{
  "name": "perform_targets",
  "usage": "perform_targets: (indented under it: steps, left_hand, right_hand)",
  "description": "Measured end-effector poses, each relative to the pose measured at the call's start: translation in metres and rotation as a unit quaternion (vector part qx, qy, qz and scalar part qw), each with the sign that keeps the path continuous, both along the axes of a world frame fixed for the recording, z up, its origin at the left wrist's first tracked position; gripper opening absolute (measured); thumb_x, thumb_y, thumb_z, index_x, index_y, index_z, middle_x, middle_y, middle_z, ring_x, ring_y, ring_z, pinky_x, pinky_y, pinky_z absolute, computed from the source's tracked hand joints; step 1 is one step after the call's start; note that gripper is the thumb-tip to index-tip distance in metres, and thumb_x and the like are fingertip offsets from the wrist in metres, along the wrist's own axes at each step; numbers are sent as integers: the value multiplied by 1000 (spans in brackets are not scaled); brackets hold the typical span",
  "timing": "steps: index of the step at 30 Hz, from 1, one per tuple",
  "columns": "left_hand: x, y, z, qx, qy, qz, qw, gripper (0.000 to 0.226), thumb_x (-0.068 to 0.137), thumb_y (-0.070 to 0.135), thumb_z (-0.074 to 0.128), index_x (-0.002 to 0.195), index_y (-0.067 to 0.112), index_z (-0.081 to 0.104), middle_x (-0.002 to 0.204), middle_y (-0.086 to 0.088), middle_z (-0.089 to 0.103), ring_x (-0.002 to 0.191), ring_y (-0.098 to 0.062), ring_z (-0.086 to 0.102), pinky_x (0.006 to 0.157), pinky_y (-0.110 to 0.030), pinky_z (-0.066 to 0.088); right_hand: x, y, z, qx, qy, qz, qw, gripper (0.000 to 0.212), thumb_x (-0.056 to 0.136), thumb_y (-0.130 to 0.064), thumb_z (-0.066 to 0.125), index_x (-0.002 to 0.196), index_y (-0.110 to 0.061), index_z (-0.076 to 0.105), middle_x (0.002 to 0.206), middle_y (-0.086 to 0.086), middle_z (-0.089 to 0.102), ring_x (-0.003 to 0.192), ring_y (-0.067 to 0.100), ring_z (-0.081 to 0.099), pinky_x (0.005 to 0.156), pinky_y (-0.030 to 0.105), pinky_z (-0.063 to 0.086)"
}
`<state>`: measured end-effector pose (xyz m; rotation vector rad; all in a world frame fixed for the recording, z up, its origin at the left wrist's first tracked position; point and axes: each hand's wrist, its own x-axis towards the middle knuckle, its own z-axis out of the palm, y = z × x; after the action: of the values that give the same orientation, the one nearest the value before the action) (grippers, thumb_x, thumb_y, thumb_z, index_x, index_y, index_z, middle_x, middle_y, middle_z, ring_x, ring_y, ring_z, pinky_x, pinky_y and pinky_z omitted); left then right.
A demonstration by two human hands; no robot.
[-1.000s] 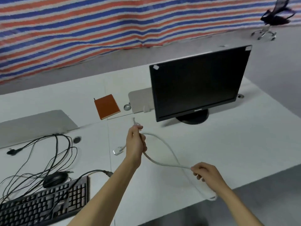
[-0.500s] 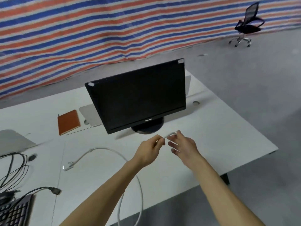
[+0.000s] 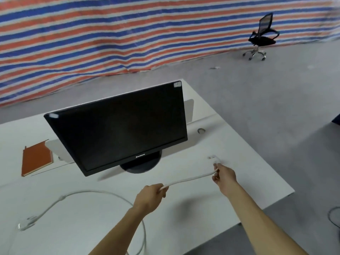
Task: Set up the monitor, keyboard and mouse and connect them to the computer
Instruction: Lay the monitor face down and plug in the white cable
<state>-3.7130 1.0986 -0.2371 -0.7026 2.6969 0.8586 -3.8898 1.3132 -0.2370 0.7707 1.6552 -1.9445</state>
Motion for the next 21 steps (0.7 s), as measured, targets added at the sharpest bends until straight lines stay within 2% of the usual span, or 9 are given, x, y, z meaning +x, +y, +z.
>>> perform_targets:
  steps: [3, 5, 7, 10, 15, 21]
  left_hand:
    - [-22, -3, -19, 14, -21, 25, 999, 53, 97, 66, 35, 72, 27, 61, 70, 11, 64, 68, -11, 62, 63, -28, 47]
    - [-42, 1, -23, 29, -35, 24, 999, 49, 94, 64, 40, 69, 27, 59, 73, 8, 67, 73, -16, 65, 68, -30, 51]
    - [-62, 8, -26, 47, -22, 34, 998, 48, 90, 64, 44, 65, 25, 54, 69, 7, 64, 72, -18, 62, 65, -30, 49]
    - [-86, 16, -17, 45, 1, 35, 998, 54, 88, 70, 46, 62, 23, 47, 62, 7, 56, 66, -15, 55, 58, -29, 39]
    - [-127, 24, -16, 42, 11, 72, 996, 60, 92, 71, 39, 62, 19, 42, 58, 4, 50, 62, -16, 49, 57, -31, 37]
    - [-142, 44, -24, 47, -11, 161, 986, 59, 95, 69, 30, 76, 20, 55, 72, 6, 66, 70, -15, 61, 68, -33, 50]
  right_hand:
    - [-37, 12, -14, 61, -9, 30, 998, 21, 102, -15, 50, 95, -6, 68, 77, 1, 56, 54, 13, 35, 54, 26, 35]
    - [-59, 12, -21, 85, -3, 41, 996, 24, 103, -18, 51, 97, -5, 69, 75, 0, 54, 54, 13, 33, 54, 27, 34]
    - [-80, 11, -28, 103, -10, 42, 994, 26, 103, -21, 50, 97, -5, 69, 73, 1, 51, 55, 13, 32, 54, 28, 34]
    - [-109, 7, -31, 88, -17, 55, 994, 28, 104, -22, 47, 98, -8, 71, 75, 1, 49, 55, 13, 29, 54, 27, 33]
    - [-172, -7, -38, 66, -15, 104, 992, 27, 105, -22, 46, 99, -11, 70, 76, -2, 50, 54, 11, 26, 55, 26, 30]
    - [-240, -33, -61, 61, 0, 185, 981, 24, 103, -21, 49, 103, -8, 69, 73, -2, 50, 51, 11, 25, 48, 25, 25]
